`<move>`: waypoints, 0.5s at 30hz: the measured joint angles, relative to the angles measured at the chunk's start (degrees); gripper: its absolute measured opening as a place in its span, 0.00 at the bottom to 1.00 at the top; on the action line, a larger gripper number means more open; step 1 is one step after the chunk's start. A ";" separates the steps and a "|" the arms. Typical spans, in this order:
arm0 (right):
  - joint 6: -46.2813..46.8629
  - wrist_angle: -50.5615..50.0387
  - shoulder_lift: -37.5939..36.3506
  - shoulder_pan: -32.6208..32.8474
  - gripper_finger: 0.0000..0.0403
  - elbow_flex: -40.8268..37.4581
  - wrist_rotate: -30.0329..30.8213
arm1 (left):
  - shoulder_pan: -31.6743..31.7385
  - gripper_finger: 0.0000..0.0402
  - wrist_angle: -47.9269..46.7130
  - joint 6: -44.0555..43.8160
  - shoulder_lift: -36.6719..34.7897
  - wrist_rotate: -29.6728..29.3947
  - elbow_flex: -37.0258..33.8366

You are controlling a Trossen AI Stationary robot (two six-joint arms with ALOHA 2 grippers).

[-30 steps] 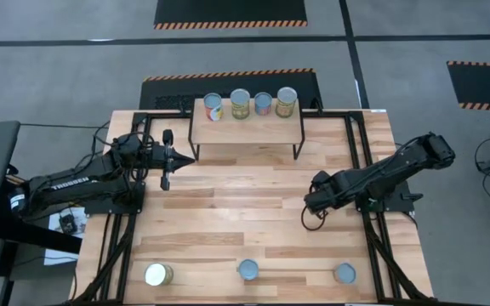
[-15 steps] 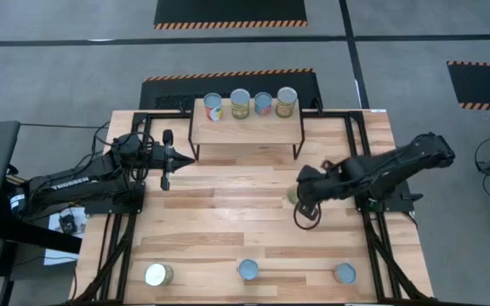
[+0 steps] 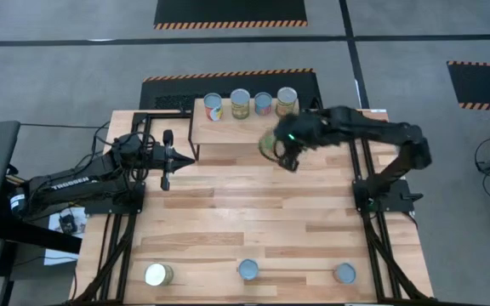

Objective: Pick and place cans onto a shelf
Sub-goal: Put the middle right large dark green can on the shelf and align it with the green can

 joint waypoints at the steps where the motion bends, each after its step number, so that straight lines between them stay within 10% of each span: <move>1: -1.78 -1.45 1.38 -1.57 0.02 1.61 -0.31 | -0.02 0.00 -0.28 0.38 0.00 0.01 0.00; 15: -9.86 -13.68 12.73 -12.49 0.02 10.48 -1.06 | -0.02 0.00 -0.18 0.75 0.00 0.17 0.00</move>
